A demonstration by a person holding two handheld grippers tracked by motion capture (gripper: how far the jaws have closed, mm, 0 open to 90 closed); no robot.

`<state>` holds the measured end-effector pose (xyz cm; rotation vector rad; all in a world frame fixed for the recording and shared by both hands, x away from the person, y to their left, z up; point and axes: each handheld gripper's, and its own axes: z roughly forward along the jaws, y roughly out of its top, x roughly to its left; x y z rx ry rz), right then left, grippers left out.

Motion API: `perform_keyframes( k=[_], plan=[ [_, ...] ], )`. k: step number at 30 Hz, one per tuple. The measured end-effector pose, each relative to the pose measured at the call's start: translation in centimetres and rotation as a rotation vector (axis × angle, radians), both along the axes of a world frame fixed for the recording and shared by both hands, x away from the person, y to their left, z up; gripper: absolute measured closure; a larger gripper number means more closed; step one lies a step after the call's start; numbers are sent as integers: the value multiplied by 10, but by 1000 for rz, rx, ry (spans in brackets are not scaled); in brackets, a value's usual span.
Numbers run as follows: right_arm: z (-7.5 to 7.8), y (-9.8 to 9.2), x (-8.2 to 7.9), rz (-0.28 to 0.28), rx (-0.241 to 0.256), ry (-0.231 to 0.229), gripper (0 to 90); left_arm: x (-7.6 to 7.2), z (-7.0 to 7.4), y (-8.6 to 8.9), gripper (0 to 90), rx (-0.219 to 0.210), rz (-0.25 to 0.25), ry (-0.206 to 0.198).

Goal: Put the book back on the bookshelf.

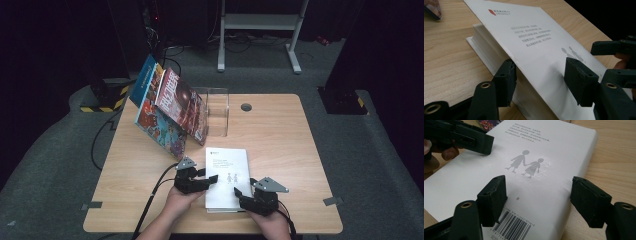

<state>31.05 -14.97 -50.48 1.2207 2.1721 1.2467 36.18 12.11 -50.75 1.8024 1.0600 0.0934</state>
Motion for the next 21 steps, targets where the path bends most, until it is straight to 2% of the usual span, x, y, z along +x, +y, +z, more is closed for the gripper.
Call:
perform_keyframes(
  k=[2, 3, 5, 7, 8, 9, 10, 11, 13, 15, 18, 21],
  plan=[
    [0, 0, 0, 2, 0, -2, 291, 0, 0, 1, 452, -10, 2, -5],
    [0, -1, 0, 1, 6, 0, 292, -2, 1, 1, 452, -37, 12, -5],
    [1, -2, 0, 4, 34, -3, 320, -5, 6, 0, 492, -77, 20, -34],
    [2, -1, -1, 22, 59, -14, 347, -6, 8, -3, 497, -56, 19, -46],
    [3, 1, -2, 28, 52, -20, 350, -5, 7, -3, 491, -52, 20, -35],
    [3, 3, -3, 33, 48, -18, 350, -3, 5, -2, 483, -47, 22, -10],
    [1, 7, -4, 43, 21, -26, 348, 1, -1, -1, 471, -43, 22, 25],
    [1, 7, -4, 43, 21, -26, 348, 1, -1, -1, 468, -43, 22, 25],
    [0, 9, -5, 47, -13, -47, 347, 0, -3, -1, 466, -45, 23, 12],
    [1, 7, -6, 47, 0, -37, 341, 0, -3, -2, 465, -50, 21, 6],
    [0, 1, -6, 10, -12, -45, 340, 0, -3, -1, 462, -36, 20, 4],
    [-2, -11, -4, -29, 8, -13, 313, 0, -4, -1, 463, -35, 22, 6]
  ],
)
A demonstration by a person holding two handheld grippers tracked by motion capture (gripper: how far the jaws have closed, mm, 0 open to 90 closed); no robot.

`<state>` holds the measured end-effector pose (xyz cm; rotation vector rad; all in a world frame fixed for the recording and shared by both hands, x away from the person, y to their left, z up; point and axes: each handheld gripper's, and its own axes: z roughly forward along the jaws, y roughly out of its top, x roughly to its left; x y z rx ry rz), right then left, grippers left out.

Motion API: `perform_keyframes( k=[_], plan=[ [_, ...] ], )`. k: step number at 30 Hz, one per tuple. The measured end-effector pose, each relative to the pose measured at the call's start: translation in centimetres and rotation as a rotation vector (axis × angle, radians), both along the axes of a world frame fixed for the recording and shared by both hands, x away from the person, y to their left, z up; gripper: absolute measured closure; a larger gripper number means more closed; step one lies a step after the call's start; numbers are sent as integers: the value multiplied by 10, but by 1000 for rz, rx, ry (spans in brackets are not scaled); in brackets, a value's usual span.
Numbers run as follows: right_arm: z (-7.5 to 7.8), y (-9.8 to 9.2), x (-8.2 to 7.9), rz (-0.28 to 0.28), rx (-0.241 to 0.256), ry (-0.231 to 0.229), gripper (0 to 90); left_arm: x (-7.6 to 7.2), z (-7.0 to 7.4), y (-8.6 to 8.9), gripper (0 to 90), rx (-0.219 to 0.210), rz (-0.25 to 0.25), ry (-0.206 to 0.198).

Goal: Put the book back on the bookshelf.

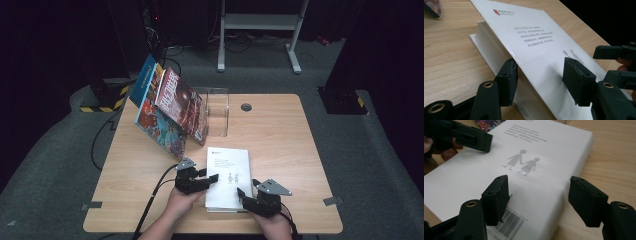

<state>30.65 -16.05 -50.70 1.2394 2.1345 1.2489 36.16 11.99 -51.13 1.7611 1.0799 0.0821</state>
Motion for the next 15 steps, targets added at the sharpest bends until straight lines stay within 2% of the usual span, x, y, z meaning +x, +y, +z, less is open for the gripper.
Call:
perform_keyframes(
  k=[1, 2, 5, 8, 11, 13, 15],
  plan=[
    [-1, -2, 1, -5, 11, 13, 299, 0, 0, 0, 463, -1, 2, -1],
    [-2, -5, 3, -14, 42, 46, 277, 0, -1, -1, 459, 0, 5, 0],
    [-4, -6, 5, -7, 63, 69, 250, -2, -3, -1, 458, -2, 19, 2],
    [-6, -5, 9, 16, 124, 128, 251, -4, -1, -3, 461, -31, 35, -17],
    [-5, -4, 8, 11, 116, 122, 252, -2, -3, -3, 464, -34, 41, -2],
    [-6, -3, 6, 6, 105, 107, 253, -1, -3, -4, 478, -40, 40, -6],
    [-5, -4, 7, 11, 115, 106, 250, 0, -1, -3, 493, -95, 43, -5]
  ],
)
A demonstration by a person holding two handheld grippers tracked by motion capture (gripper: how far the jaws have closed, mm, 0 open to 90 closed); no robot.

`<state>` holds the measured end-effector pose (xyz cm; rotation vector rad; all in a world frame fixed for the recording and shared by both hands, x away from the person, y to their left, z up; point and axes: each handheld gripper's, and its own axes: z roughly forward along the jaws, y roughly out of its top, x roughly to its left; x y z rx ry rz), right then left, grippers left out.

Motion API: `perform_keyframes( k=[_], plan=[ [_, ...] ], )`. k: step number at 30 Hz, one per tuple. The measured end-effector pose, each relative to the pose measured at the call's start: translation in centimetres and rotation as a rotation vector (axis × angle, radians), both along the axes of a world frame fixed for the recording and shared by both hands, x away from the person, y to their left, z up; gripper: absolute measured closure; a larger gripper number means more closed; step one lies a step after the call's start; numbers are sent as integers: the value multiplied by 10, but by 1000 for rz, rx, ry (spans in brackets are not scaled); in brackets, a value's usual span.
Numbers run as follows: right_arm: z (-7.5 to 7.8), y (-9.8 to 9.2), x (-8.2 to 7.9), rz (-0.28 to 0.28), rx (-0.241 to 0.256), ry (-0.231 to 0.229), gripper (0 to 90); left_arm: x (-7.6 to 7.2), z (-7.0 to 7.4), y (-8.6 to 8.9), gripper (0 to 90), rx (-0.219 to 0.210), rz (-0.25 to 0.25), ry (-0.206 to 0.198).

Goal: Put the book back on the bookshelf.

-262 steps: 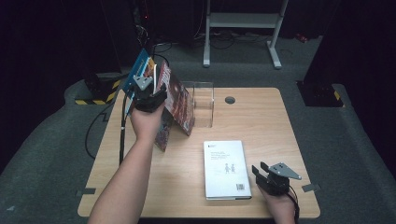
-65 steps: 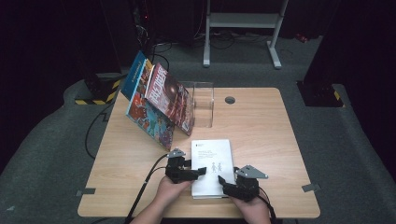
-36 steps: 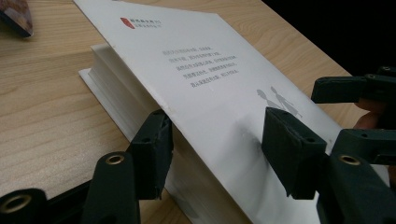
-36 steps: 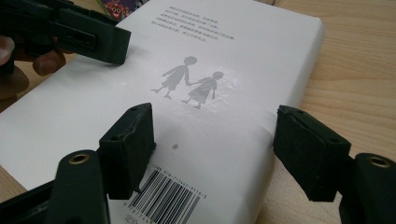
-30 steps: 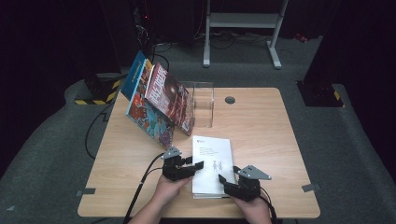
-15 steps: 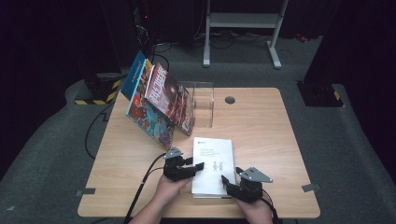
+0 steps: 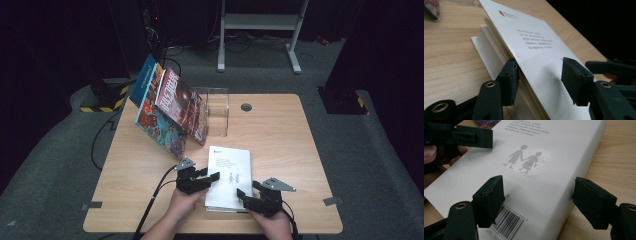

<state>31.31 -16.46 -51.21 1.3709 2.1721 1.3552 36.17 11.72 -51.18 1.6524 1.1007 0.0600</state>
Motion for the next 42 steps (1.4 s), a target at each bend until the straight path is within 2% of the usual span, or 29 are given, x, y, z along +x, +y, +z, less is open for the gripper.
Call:
perform_keyframes(
  k=[2, 4, 5, 6, 7, 8, 13, 15, 16, 18, 20, 21, 25, 27, 29, 33, 38, 39, 42],
  plan=[
    [0, 0, 0, 3, 2, -3, 249, 1, 0, 0, 505, -5, -1, 2],
    [1, 1, 0, 4, -12, -10, 250, 2, -2, 0, 506, -3, 3, 25],
    [1, 2, -1, 3, -22, -17, 250, 3, -3, 1, 513, 12, 3, 31],
    [1, 3, -2, 4, -36, -23, 250, 4, -4, 2, 523, 31, -15, 44],
    [1, 3, -2, 4, -36, -23, 250, 4, -4, 2, 524, 31, -15, 44],
    [1, 3, -2, 4, -45, -31, 250, 1, -3, 3, 524, 58, -36, 40],
    [0, 3, -2, 5, -45, -31, 249, -5, -3, 6, 514, 62, -72, 49],
    [1, 3, -2, 7, -45, -29, 250, -8, -1, 6, 516, 68, -82, 31],
    [1, 2, -1, 11, -33, -27, 251, -8, 1, 6, 519, 64, -91, 1],
    [1, 1, -1, 11, -27, -21, 251, -8, 2, 6, 519, 65, -96, -12],
    [2, 1, -1, 8, -22, -28, 252, -7, 3, 5, 518, 65, -104, -51],
    [2, 1, -1, 8, -22, -28, 252, -6, 3, 3, 518, 60, -104, -54],
    [3, 2, -1, 5, -39, -44, 253, 2, 4, -3, 484, 93, -110, -73],
    [3, 3, -2, 9, -53, -50, 255, 5, 1, -6, 456, 93, -96, -84],
    [3, 4, -3, 15, -67, -63, 259, 9, -2, -6, 454, 77, -87, -76],
    [2, 4, -3, 16, -63, -62, 259, 8, -1, -8, 476, 77, -66, -78],
    [3, 3, -2, 26, -41, -51, 262, -8, 6, -7, 488, 102, -40, -84],
    [3, 3, -1, 35, -41, -49, 263, -13, 5, -4, 484, 95, -46, -71],
    [4, 3, 0, 44, -44, -39, 262, -20, 3, 0, 481, 85, -62, -66]
  ],
)
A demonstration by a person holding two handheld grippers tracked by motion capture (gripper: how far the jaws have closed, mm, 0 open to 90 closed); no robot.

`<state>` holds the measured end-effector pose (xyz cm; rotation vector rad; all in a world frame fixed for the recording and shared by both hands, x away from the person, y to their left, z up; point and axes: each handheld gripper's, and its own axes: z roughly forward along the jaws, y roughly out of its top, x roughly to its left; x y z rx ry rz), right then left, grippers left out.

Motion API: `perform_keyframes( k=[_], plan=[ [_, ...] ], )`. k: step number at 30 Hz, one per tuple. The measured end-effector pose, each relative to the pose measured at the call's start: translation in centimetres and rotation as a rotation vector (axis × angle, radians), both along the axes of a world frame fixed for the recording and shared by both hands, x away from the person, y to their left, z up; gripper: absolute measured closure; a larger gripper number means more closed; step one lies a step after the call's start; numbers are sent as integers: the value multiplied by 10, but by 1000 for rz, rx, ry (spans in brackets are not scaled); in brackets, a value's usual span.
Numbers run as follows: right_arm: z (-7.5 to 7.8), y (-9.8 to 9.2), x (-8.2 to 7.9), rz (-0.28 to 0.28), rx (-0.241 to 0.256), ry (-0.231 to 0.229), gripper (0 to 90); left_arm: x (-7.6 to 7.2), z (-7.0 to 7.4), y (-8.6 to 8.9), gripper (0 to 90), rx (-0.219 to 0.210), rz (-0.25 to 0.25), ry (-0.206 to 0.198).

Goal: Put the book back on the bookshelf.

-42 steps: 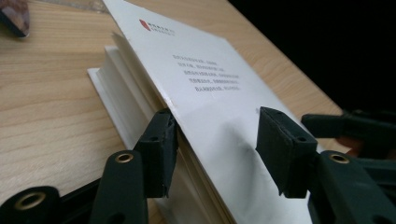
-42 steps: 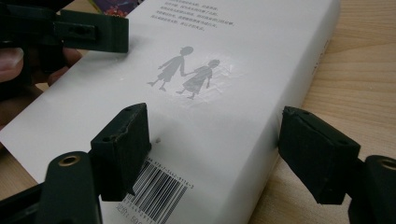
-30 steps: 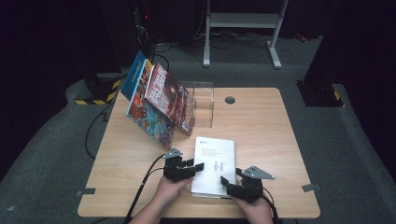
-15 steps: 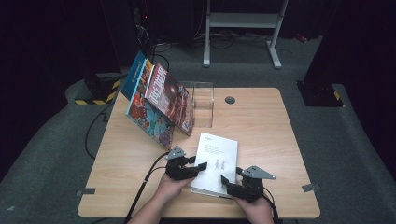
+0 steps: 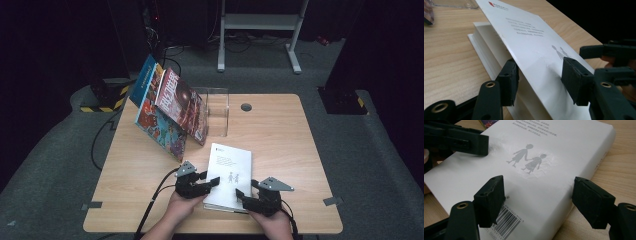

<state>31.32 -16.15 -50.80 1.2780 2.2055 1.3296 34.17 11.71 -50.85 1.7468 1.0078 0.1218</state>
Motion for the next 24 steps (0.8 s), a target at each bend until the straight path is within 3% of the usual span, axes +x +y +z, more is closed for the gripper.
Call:
perform_keyframes(
  k=[5, 8, 12, 15, 21, 22, 24],
  plan=[
    [1, -3, -2, -41, -21, -17, 269, -4, -1, 0, 472, 4, -20, -5],
    [0, -5, 1, -32, 12, 24, 271, -3, -2, -1, 457, 9, -24, -16],
    [-1, -4, 4, -31, 8, 43, 254, 5, -6, -5, 391, 57, -40, -1],
    [-1, -3, 5, -29, -13, 34, 261, 13, -9, -7, 365, 58, -42, 2],
    [-2, -1, 5, -40, -25, 24, 269, 24, -8, -9, 376, 57, -32, 42],
    [-2, -1, 5, -38, -26, 20, 268, 27, -7, -6, 410, 53, -35, 71],
    [-2, -1, 5, -37, -27, 18, 269, 29, -6, -4, 433, 45, -39, 81]
  ],
)
